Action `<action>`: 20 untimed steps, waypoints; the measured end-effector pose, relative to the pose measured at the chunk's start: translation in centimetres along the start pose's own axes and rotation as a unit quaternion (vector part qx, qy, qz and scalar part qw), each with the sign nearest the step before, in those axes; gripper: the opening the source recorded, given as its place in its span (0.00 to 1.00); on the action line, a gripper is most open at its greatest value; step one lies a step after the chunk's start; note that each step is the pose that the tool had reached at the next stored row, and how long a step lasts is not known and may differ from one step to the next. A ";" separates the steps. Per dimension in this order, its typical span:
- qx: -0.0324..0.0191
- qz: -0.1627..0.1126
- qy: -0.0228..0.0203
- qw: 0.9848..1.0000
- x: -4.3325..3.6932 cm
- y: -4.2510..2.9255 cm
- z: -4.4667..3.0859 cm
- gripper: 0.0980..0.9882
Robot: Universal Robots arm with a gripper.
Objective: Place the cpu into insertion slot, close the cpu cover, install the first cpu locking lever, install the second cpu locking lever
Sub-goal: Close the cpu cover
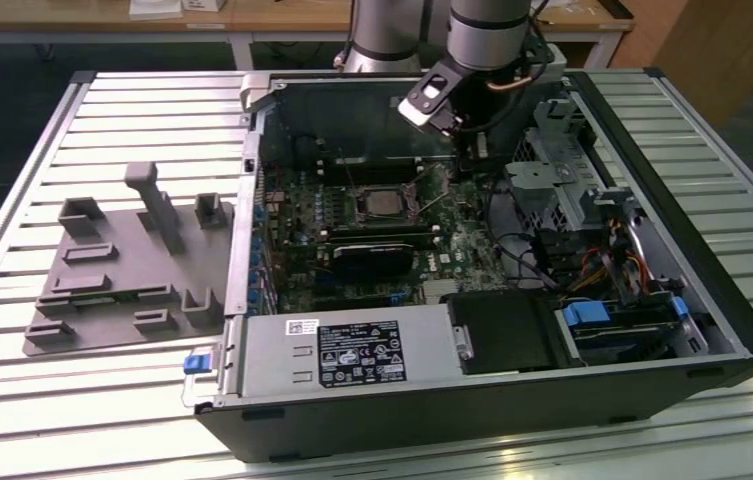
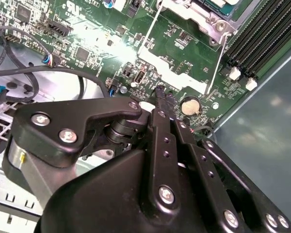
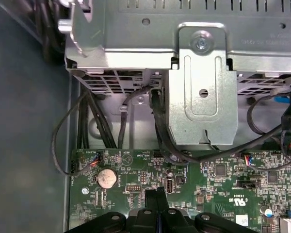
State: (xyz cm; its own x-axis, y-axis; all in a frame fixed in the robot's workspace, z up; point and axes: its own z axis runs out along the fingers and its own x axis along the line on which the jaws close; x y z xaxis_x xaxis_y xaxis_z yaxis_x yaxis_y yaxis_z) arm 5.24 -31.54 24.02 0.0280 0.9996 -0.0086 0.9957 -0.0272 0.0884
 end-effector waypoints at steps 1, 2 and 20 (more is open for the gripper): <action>0.000 0.002 0.000 1.000 0.00 0.00 0.02 0.00; 0.000 0.002 0.000 1.000 0.00 0.00 0.02 0.00; 0.064 0.001 -0.002 0.998 0.01 0.18 0.12 0.00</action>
State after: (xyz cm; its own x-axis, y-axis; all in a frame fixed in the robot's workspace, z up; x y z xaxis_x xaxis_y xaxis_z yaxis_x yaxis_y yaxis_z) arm 5.43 -31.55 23.92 0.0309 0.9994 -0.0127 0.9987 -0.0314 -0.0404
